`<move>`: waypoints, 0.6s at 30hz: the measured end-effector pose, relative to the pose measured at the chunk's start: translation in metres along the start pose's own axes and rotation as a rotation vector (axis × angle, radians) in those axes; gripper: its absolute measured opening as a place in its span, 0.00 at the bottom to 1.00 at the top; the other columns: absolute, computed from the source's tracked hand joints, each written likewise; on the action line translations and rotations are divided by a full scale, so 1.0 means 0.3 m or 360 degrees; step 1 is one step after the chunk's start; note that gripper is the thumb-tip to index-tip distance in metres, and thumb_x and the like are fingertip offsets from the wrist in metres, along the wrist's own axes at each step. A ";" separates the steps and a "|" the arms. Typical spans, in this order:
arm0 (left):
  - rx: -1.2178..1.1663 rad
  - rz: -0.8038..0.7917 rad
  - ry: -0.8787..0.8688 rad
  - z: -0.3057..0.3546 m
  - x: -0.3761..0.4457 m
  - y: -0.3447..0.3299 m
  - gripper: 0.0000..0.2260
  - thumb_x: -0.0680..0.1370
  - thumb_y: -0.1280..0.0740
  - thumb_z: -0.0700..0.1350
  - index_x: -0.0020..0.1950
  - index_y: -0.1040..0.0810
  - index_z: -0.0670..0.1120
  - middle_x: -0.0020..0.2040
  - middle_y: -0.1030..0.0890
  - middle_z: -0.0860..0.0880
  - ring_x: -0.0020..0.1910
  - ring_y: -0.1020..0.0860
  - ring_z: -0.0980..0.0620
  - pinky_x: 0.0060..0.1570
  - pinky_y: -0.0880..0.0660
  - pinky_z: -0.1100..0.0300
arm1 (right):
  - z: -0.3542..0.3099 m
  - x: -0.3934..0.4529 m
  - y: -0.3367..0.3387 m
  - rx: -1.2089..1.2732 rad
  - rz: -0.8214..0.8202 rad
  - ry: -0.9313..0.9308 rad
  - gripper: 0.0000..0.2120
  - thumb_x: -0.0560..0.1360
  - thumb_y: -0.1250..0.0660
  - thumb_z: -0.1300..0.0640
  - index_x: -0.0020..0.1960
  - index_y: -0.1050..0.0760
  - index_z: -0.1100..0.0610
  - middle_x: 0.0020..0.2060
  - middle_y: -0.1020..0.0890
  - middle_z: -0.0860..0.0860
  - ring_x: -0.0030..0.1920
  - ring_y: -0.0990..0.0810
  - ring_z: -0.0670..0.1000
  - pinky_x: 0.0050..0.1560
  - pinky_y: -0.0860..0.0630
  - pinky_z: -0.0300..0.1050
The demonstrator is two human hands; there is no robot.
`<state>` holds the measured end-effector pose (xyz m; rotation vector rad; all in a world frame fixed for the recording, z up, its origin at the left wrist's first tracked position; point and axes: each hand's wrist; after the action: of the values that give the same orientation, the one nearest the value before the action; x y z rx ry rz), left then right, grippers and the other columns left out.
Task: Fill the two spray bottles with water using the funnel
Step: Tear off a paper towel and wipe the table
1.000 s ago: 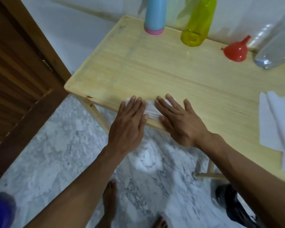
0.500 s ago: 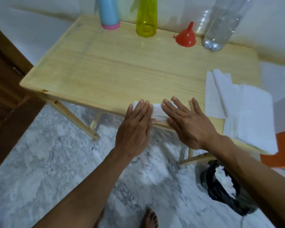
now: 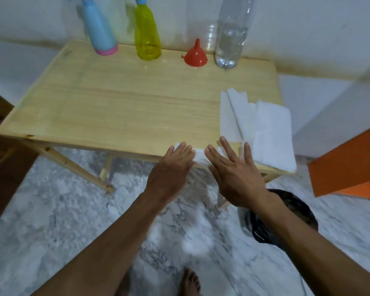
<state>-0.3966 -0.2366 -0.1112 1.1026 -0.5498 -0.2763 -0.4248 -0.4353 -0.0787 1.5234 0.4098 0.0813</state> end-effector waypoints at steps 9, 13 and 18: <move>-0.0443 -0.0255 0.0283 0.200 0.062 0.419 0.16 0.83 0.44 0.51 0.55 0.18 0.46 0.48 0.15 0.47 0.47 0.19 0.43 0.49 0.24 0.51 | -0.118 -0.212 0.338 0.1204 0.0293 -0.0499 0.20 0.86 0.50 0.48 0.71 0.27 0.51 0.69 0.23 0.52 0.75 0.32 0.54 0.73 0.35 0.55; -0.0584 -0.0235 0.0178 0.272 0.131 0.594 0.13 0.82 0.41 0.50 0.51 0.17 0.49 0.45 0.14 0.49 0.44 0.19 0.45 0.44 0.25 0.51 | -0.173 -0.300 0.494 0.1442 0.0737 -0.0744 0.16 0.86 0.43 0.51 0.53 0.19 0.57 0.40 0.17 0.53 0.40 0.23 0.53 0.44 0.26 0.51; -0.0663 -0.0226 -0.0082 0.362 0.213 0.744 0.11 0.82 0.37 0.44 0.46 0.16 0.46 0.41 0.15 0.49 0.39 0.21 0.47 0.41 0.26 0.52 | -0.223 -0.399 0.624 0.1471 0.1205 -0.1039 0.10 0.83 0.36 0.53 0.47 0.18 0.55 0.35 0.18 0.47 0.37 0.22 0.49 0.37 0.31 0.39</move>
<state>-0.4155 -0.2528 0.1440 0.7316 -0.4345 -0.5197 -0.5193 -0.3970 0.1297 2.4154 -0.7798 -0.0285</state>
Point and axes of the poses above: each hand's wrist, its own x-axis towards the middle knuckle, its own y-axis out of the back of the hand, z = x × y
